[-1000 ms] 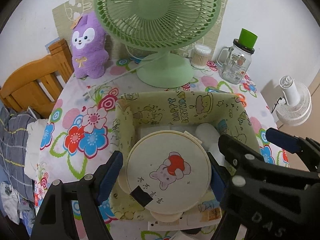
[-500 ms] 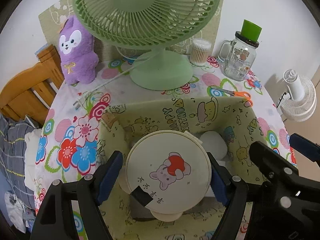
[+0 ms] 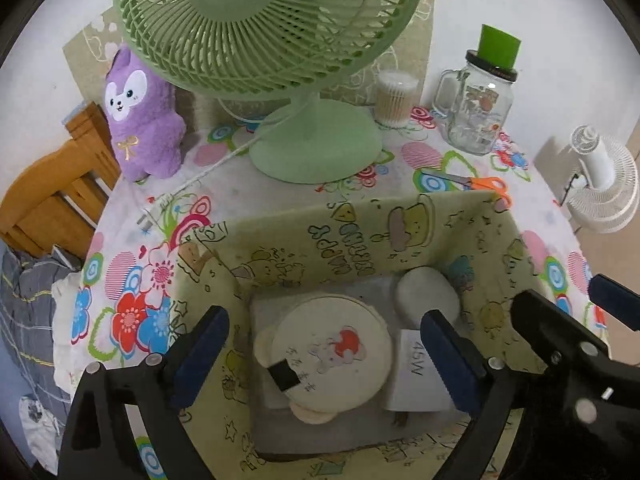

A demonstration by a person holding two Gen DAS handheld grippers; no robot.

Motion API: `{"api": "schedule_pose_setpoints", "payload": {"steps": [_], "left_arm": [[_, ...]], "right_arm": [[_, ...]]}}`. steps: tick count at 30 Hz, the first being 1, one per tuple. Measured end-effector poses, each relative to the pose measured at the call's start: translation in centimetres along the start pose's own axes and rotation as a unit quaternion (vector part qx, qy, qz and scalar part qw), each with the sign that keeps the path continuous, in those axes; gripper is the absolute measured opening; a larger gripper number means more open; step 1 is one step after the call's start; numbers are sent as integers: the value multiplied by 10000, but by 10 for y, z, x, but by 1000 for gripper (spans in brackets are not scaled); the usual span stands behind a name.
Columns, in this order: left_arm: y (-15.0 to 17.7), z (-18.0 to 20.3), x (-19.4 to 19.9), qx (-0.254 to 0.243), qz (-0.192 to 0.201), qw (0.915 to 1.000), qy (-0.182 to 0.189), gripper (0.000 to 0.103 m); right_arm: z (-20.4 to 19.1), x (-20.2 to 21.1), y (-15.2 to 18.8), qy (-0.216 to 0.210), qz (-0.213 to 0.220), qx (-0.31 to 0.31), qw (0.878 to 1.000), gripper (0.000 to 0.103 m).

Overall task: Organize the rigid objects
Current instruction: 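Lower the coaster and charger into the basket and open both tools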

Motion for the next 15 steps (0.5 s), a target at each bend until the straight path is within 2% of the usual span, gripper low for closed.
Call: {"api": "schedule_pose_setpoints", "payload": {"steps": [3,8,15], "left_arm": [[2,0,4,-18,-15,10000,37,98],[7,0,18,-14,128,9998,-137,98],[22,0,34,-83,166,9998,27,99]], "right_arm": [[-1,3,1,-12,13,-3,10000,85],[-3,10,5,-60,53,-12,10000,85],[-7,24,19,-132,136,14,9998,86]]}}
Point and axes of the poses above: each gripper's, at about its wrist camera, not at the fingertips, and x roughly against the way its jaws point, z to its right, y to its underside, the point moved 1 cm from there along -x, roughly the way its jaws point, and after that the axes turned 11 degrees about -z, right-handed, at the moved point
